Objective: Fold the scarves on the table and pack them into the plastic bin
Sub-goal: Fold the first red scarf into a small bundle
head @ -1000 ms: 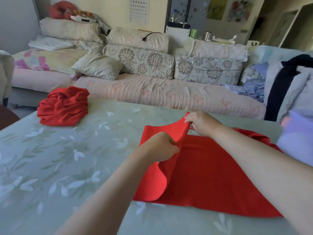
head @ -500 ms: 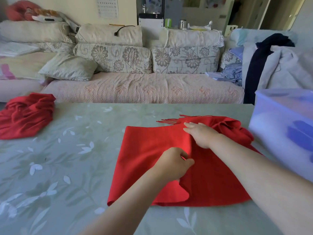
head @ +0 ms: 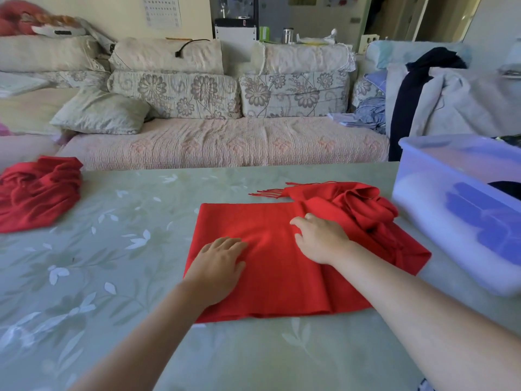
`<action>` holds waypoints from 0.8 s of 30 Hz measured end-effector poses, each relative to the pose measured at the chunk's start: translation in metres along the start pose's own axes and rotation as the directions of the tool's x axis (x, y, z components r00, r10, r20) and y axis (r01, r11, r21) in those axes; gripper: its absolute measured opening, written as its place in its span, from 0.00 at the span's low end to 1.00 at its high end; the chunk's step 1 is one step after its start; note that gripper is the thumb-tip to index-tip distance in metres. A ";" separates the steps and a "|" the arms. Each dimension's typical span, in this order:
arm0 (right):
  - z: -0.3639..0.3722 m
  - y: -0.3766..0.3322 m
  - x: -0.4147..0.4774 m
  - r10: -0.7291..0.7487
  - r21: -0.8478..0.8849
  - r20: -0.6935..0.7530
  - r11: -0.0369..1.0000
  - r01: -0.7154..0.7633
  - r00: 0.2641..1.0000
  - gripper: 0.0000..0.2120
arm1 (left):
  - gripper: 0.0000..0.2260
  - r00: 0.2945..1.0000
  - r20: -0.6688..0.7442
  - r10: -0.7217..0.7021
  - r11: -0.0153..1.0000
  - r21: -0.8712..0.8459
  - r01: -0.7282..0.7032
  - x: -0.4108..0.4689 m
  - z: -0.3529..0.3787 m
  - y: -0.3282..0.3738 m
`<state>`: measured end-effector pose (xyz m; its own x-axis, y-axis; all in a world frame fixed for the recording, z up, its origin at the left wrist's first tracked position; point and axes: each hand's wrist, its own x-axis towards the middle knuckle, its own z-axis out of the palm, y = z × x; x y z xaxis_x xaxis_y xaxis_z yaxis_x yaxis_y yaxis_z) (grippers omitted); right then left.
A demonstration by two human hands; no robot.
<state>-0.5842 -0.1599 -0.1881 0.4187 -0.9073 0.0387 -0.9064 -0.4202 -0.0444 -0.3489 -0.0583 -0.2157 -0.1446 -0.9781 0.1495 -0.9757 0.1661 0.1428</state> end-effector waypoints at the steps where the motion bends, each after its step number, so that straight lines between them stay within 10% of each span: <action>1: -0.002 -0.002 -0.008 0.037 -0.023 0.022 0.999 -0.036 0.999 0.20 | 0.29 1.000 0.010 -0.006 1.000 0.010 0.006 -0.006 0.001 -0.004; 19: -0.010 -0.007 -0.078 0.099 -0.031 0.272 0.995 -0.095 0.957 0.22 | 0.40 0.973 0.214 -0.081 0.996 -0.003 0.084 -0.043 0.007 -0.013; 24: -0.002 -0.022 -0.072 -0.017 -0.222 0.007 0.975 0.018 1.000 0.24 | 0.46 0.994 0.097 -0.040 0.998 0.046 0.035 -0.040 0.015 -0.017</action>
<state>-0.5941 -0.0854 -0.1879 0.4345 -0.9001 0.0325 -0.8886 -0.4225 0.1786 -0.3285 -0.0236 -0.2384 -0.1212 -0.9915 0.0481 -0.9867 0.1256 0.1031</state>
